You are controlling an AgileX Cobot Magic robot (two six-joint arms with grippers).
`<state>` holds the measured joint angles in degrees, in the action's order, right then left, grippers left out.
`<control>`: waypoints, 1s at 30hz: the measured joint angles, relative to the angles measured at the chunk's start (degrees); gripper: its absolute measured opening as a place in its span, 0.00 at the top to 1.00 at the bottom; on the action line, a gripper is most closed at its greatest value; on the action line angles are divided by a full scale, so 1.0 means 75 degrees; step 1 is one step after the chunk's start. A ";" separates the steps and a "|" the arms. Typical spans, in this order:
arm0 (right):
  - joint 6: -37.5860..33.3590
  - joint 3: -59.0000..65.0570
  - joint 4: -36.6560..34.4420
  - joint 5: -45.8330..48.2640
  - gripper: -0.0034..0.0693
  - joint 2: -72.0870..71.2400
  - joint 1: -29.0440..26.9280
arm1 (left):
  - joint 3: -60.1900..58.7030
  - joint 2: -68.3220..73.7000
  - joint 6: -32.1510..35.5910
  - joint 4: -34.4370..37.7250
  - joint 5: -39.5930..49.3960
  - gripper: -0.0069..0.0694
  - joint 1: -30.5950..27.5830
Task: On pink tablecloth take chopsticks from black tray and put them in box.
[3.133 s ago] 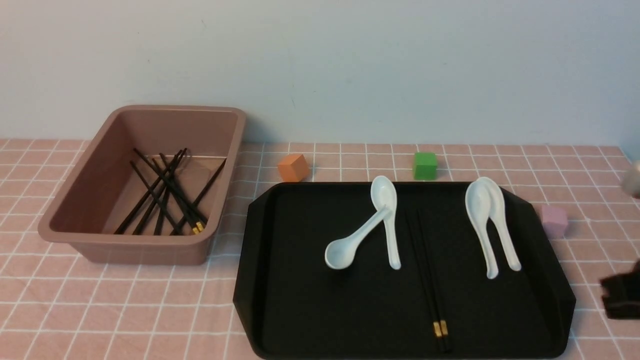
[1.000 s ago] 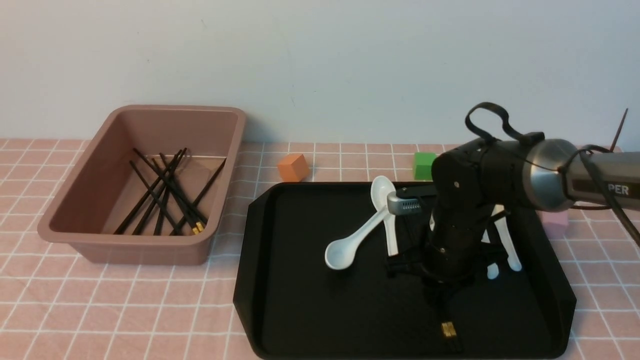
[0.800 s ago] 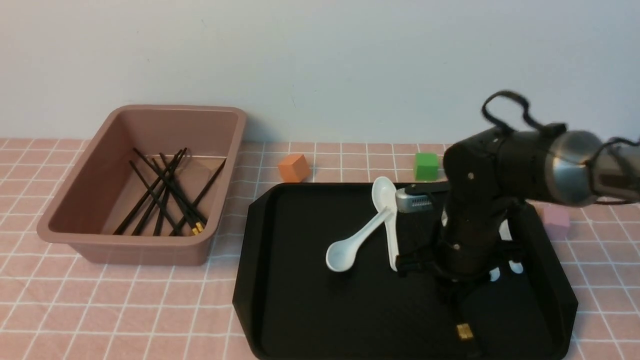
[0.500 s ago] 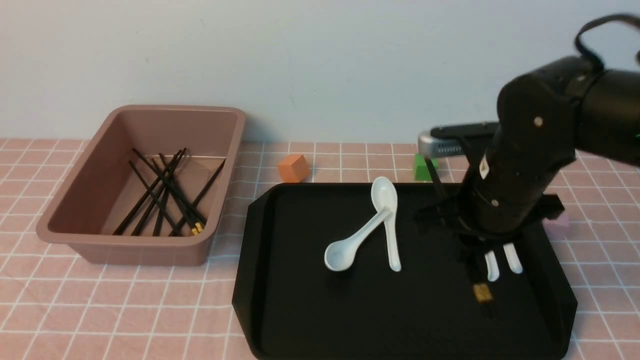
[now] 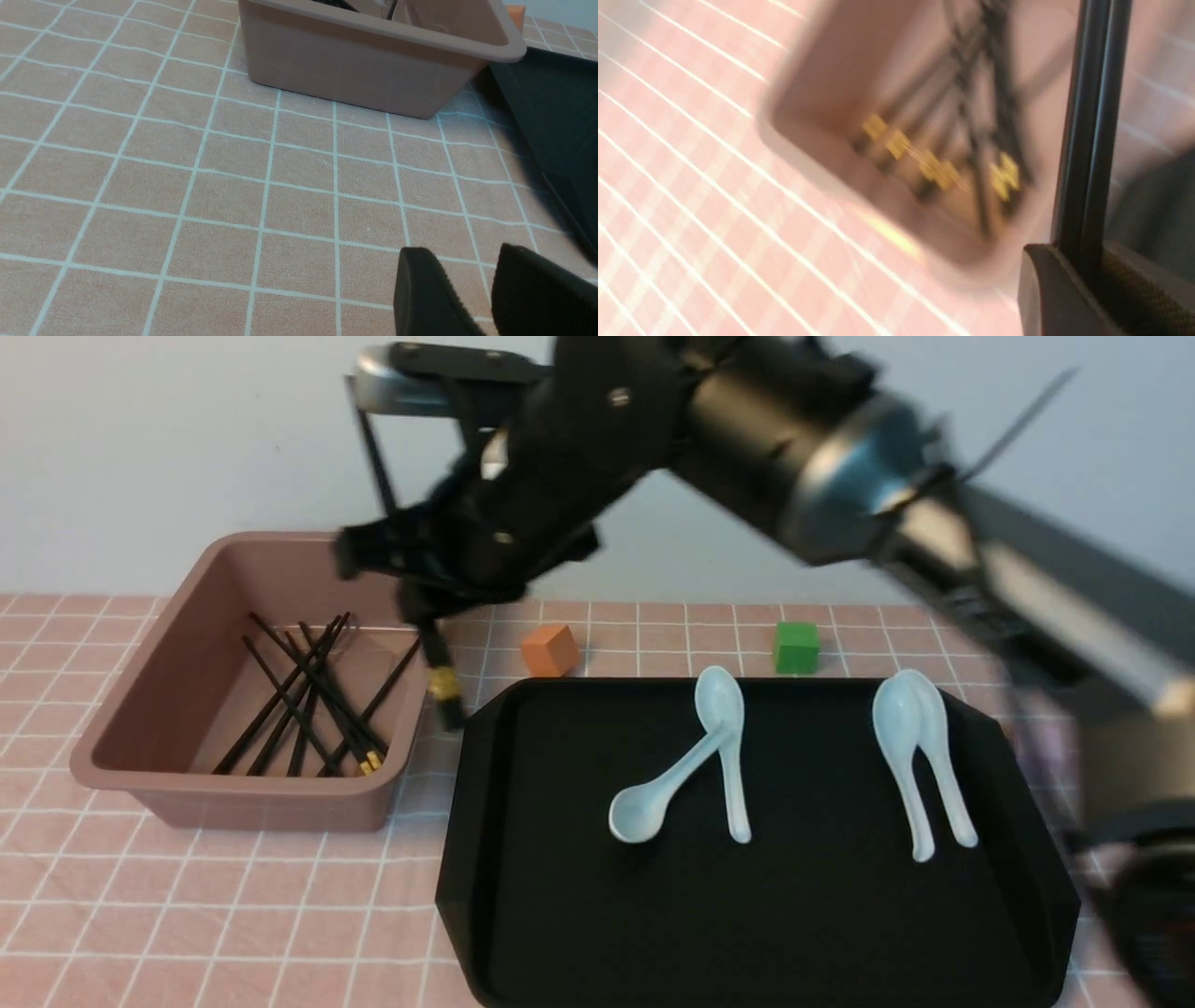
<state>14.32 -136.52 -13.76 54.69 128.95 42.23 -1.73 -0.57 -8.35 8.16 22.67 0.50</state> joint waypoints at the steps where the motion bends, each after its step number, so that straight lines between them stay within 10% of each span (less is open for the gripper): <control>1: -0.0002 -0.0668 -0.0166 -0.0035 0.78 0.0500 0.0007 | 0.0000 0.0000 0.0000 0.0000 0.0000 0.60 0.0000; 10: 0.0093 -0.2817 -0.0505 -0.1444 0.72 0.2705 0.0007 | 0.0000 0.0000 0.0000 0.0000 0.0000 0.60 0.0000; 20: 0.0060 -0.2881 -0.0443 -0.0587 0.30 0.2309 -0.0113 | 0.0000 0.0000 0.0000 0.0000 0.0000 0.60 0.0000; 30: -0.1123 -0.2836 0.0565 0.2313 0.68 -0.0357 -0.0201 | 0.0000 0.0000 0.0000 0.0000 0.0000 0.60 0.0000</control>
<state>5.90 -157.80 -9.52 72.04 126.27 40.72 -1.73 -0.57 -8.35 8.16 22.67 0.50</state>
